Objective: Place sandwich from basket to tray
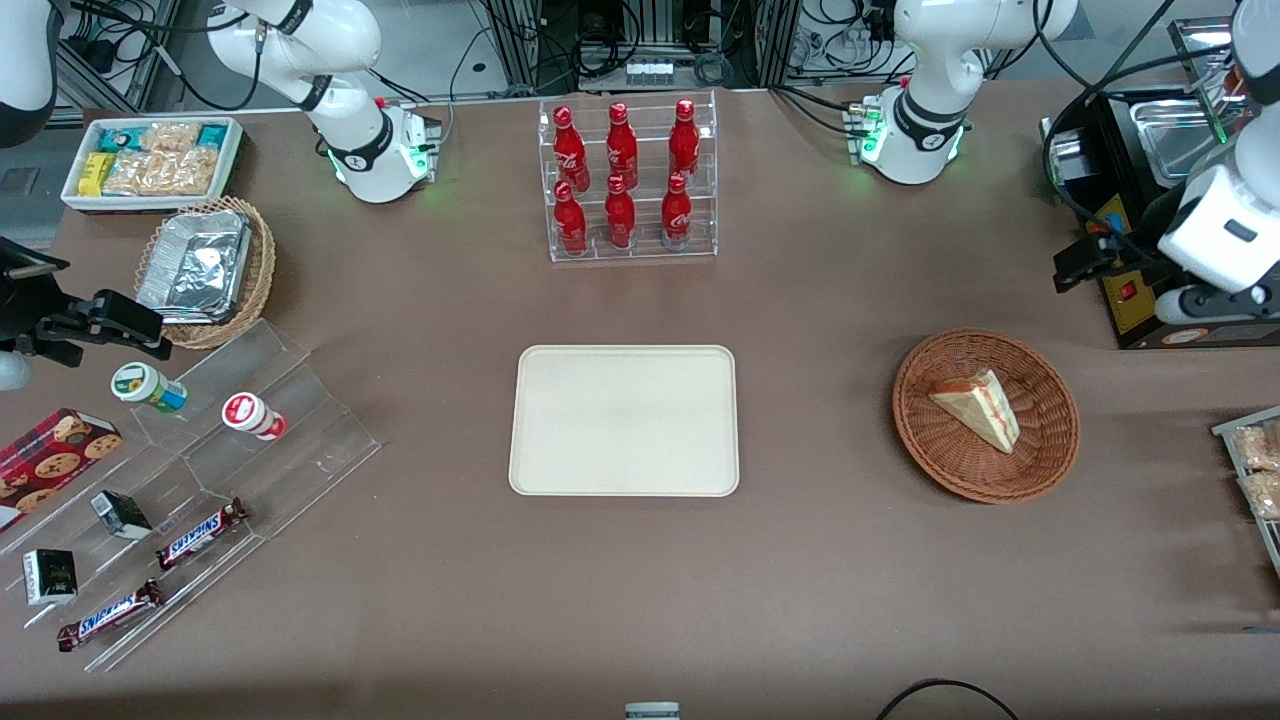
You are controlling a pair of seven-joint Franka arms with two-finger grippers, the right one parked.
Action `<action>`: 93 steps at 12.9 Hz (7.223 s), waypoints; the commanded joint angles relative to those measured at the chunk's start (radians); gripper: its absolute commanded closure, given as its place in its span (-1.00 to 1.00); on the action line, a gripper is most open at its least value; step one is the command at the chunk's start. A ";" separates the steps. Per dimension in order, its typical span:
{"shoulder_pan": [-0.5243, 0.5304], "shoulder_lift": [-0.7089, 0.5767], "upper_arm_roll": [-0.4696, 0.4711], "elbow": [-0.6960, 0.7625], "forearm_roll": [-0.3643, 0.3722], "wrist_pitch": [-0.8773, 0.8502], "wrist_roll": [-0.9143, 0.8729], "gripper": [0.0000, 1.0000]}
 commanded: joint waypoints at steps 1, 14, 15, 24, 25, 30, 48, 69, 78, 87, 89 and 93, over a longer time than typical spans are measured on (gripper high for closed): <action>0.009 0.055 -0.001 0.003 0.015 -0.003 -0.019 -1.00; 0.063 0.164 0.003 -0.452 0.009 0.647 -0.441 -1.00; 0.072 0.168 0.003 -0.475 0.009 0.687 -0.441 -0.99; 0.054 0.296 0.003 -0.545 -0.004 0.879 -0.596 -0.89; 0.052 0.302 0.003 -0.545 -0.002 0.884 -0.607 -0.81; 0.020 0.268 0.002 -0.532 0.013 0.824 -0.607 0.21; -0.441 0.546 -0.026 0.061 -0.074 0.463 -0.499 0.77; -0.630 0.696 -0.025 0.060 -0.071 0.704 -0.383 0.33; -0.592 0.626 0.006 0.061 -0.073 0.694 -0.496 -1.00; -0.282 0.290 0.008 0.060 -0.117 0.340 -0.356 -1.00; -0.216 0.227 0.011 0.052 -0.084 0.251 -0.212 -1.00; -0.147 0.143 0.011 0.035 0.024 0.166 -0.082 -1.00</action>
